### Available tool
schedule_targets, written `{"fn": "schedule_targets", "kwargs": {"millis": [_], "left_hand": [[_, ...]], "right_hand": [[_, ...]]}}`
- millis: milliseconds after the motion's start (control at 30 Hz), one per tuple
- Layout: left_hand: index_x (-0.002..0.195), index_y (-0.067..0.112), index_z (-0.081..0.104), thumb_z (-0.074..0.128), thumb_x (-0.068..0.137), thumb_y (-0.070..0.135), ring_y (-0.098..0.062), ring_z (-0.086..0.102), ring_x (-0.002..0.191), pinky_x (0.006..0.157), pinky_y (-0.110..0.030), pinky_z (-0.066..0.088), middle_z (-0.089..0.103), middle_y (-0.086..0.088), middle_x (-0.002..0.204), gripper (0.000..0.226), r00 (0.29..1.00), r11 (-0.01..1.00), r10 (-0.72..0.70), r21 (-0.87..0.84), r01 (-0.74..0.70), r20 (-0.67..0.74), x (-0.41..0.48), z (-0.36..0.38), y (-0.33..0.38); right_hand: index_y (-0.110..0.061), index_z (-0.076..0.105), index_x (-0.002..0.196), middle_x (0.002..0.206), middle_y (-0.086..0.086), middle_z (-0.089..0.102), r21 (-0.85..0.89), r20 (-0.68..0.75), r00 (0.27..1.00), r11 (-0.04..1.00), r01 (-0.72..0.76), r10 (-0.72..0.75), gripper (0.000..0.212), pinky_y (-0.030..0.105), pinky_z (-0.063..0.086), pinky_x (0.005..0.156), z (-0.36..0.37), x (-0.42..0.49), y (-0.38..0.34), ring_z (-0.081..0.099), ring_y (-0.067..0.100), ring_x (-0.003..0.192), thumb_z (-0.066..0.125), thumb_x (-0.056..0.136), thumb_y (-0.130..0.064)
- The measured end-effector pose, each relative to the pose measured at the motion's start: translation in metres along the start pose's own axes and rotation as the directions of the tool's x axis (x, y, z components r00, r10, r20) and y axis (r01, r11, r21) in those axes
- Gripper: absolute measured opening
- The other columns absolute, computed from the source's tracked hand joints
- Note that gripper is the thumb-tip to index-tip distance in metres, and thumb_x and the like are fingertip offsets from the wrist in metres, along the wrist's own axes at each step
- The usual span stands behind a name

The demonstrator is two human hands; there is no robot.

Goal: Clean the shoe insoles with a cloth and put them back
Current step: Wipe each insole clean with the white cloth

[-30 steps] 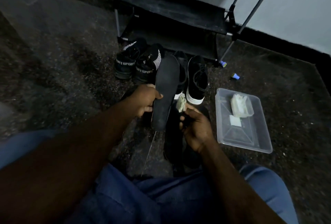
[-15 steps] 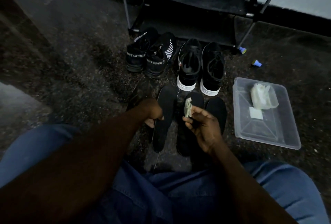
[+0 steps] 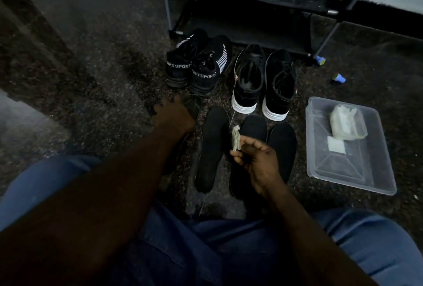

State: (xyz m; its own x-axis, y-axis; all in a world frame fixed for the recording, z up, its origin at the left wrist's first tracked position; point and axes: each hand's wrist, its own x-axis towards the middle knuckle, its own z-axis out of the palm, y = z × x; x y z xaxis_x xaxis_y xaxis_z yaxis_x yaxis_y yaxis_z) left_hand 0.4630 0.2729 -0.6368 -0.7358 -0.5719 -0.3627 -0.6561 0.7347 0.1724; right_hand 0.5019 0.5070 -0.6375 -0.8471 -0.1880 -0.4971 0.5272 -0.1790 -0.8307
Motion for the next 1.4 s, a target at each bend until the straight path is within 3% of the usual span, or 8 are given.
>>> {"fn": "schedule_targets", "kwargs": {"millis": [133, 300, 467, 600, 767, 967, 1267, 1400], "left_hand": [[0.163, 0.019, -0.004, 0.071, 0.084, 0.047, -0.048, 0.028, 0.147, 0.12, -0.064, 0.022, 0.027, -0.03, 0.159, 0.112, 0.997, 1.0, -0.03, -0.006, 0.03, 0.073, 0.012, 0.017, -0.005], [0.164, 0.025, 0.005, 0.073, 0.083, 0.05, -0.046, 0.032, 0.142, 0.116, -0.062, 0.028, 0.027, -0.024, 0.156, 0.109, 0.997, 0.995, -0.073, 0.071, 0.072, 0.01, -0.001, 0.02, 0.004], [0.14, 0.009, 0.042, 0.068, 0.088, 0.033, -0.041, 0.057, 0.123, 0.101, -0.048, 0.047, 0.052, -0.021, 0.137, 0.063, 0.996, 0.996, 0.064, -0.062, -0.068, -0.067, -0.005, 0.013, -0.002], [0.113, 0.01, 0.072, 0.07, 0.083, 0.024, -0.036, 0.069, 0.104, 0.092, -0.042, 0.058, 0.072, -0.017, 0.111, 0.033, 0.99, 0.965, 0.14, -0.228, -0.13, 0.029, -0.004, -0.01, -0.003], [0.101, 0.009, 0.079, 0.086, 0.065, 0.006, -0.034, 0.076, 0.091, 0.091, -0.05, 0.061, 0.079, -0.01, 0.093, 0.037, 0.968, 0.529, 0.206, -0.848, 0.014, 0.144, -0.016, -0.042, 0.013], [0.103, 0.001, 0.076, 0.075, 0.083, 0.002, -0.036, 0.073, 0.092, 0.097, -0.057, 0.056, 0.076, -0.021, 0.102, 0.02, 0.909, 0.183, 0.364, -0.972, 0.145, 0.204, -0.041, -0.068, 0.025], [0.09, 0.008, 0.072, 0.072, 0.082, 0.02, -0.029, 0.068, 0.08, 0.093, -0.046, 0.053, 0.069, -0.012, 0.089, 0.014, 0.73, 0.011, 0.62, -0.933, 0.359, 0.288, -0.069, -0.104, 0.02], [0.123, 0.004, 0.07, 0.06, 0.097, 0.051, -0.031, 0.066, 0.104, 0.106, -0.051, 0.046, 0.068, -0.016, 0.116, 0.055, 0.705, -0.118, 0.698, -0.952, 0.283, 0.123, -0.07, -0.117, 0.024]], "right_hand": [[-0.01, 0.073, 0.101, 0.085, 0.005, 0.078, 0.019, -0.002, 1.0, 1.0, -0.004, 0.004, 0.023, 0.021, 0.055, 0.062, -0.001, 0.003, 0.001, 0.071, 0.014, 0.068, 0.052, 0.102, 0.0], [-0.008, 0.073, 0.102, 0.085, 0.005, 0.078, 0.01, -0.004, 1.0, 1.0, -0.015, 0.015, 0.02, 0.019, 0.056, 0.061, -0.004, 0.005, 0.006, 0.071, 0.013, 0.067, 0.054, 0.101, -0.001], [-0.002, 0.073, 0.11, 0.086, 0.009, 0.077, -0.1, -0.021, 0.999, 0.995, 0.022, -0.024, 0.021, 0.019, 0.054, 0.06, -0.004, 0.004, 0.007, 0.068, 0.013, 0.065, 0.054, 0.101, 0.001], [-0.001, 0.069, 0.12, 0.091, 0.017, 0.076, -0.155, -0.03, 0.997, 0.985, 0.07, -0.076, 0.025, 0.02, 0.053, 0.059, 0.003, 0.0, 0.008, 0.066, 0.015, 0.063, 0.058, 0.098, 0.005], [-0.001, 0.07, 0.12, 0.097, 0.012, 0.079, -0.044, -0.035, 0.993, 0.993, 0.111, -0.113, 0.026, 0.023, 0.057, 0.068, 0.027, -0.004, -0.017, 0.07, 0.017, 0.076, 0.06, 0.097, 0.006], [-0.015, 0.077, 0.092, 0.083, 0.002, 0.078, -0.118, -0.025, 0.963, 0.958, 0.262, -0.267, 0.021, 0.032, 0.056, 0.075, 0.063, -0.019, -0.057, 0.068, 0.015, 0.077, 0.064, 0.096, 0.001], [-0.008, 0.073, 0.096, 0.076, 0.011, 0.07, -0.194, 0.001, 0.935, 0.917, 0.348, -0.355, 0.019, 0.035, 0.051, 0.069, 0.08, -0.041, -0.086, 0.059, 0.024, 0.073, 0.057, 0.098, 0.003], [-0.007, 0.075, 0.098, 0.093, 0.015, 0.078, -0.314, 0.022, 0.927, 0.877, 0.363, -0.376, 0.018, 0.043, 0.054, 0.079, 0.068, -0.038, -0.096, 0.067, 0.024, 0.08, 0.059, 0.097, 0.003]]}}
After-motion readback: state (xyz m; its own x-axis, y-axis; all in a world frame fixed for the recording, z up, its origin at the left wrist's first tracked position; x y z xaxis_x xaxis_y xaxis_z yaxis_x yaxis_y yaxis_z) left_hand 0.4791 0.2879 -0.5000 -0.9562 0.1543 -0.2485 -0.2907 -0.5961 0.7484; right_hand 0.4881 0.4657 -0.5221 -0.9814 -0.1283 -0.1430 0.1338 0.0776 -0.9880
